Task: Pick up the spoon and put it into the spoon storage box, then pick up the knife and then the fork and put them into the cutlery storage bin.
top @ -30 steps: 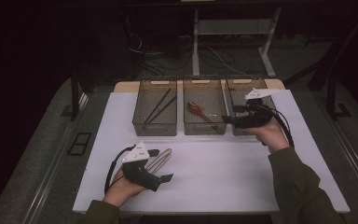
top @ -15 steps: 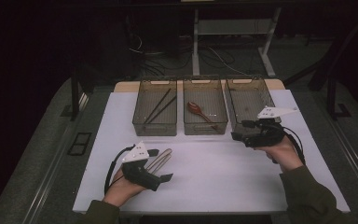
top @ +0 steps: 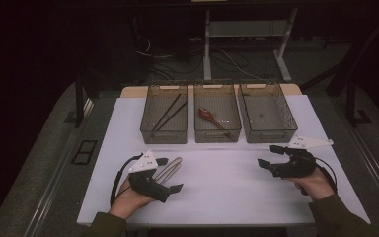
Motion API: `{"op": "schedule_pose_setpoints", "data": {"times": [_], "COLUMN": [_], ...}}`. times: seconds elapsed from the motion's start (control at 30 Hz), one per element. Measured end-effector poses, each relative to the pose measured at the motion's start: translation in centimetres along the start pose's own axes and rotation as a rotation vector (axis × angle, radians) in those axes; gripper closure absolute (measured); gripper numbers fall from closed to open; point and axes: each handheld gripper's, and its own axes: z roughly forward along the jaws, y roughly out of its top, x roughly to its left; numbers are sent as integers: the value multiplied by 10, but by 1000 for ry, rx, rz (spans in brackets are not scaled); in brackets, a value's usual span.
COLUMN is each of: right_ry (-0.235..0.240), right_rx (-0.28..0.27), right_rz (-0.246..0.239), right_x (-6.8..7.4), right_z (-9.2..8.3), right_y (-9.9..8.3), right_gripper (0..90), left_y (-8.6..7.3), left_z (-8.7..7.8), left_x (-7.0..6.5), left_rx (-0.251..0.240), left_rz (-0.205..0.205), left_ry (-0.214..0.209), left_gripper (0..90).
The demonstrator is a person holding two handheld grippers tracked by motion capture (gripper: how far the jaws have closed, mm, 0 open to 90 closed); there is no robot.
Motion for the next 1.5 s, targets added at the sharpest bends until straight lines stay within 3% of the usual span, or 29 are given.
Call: {"op": "schedule_pose_setpoints", "data": {"times": [0.17, 0.43, 0.8, 1.03, 1.13, 1.5], "right_ry": [-37, -53, -35, -33, -32, -35], "right_rx": [2, -4, 21, 19, 22, 28], "right_rz": [3, 28, -12, -6, -7, -13], "right_x": [2, 9, 15, 14, 15, 14], "right_z": [-5, -9, 1, 1, 1, 0], "right_y": [-19, -39, -44, -43, -43, -43], "right_gripper": [202, 191, 191, 191, 191, 191], "left_y": [0, 0, 0, 0, -1, -11], "left_z": [0, -1, -1, -9, -13, -24], "left_x": [-1, 0, 2, 9, 15, 33], "left_rx": [-2, 3, 13, 11, 33, 128], "left_rz": [-1, 2, 1, 15, 10, -57], "left_ry": [6, 9, 32, 77, 97, 153], "left_gripper": [0, 0, 0, 138, 196, 476]}}
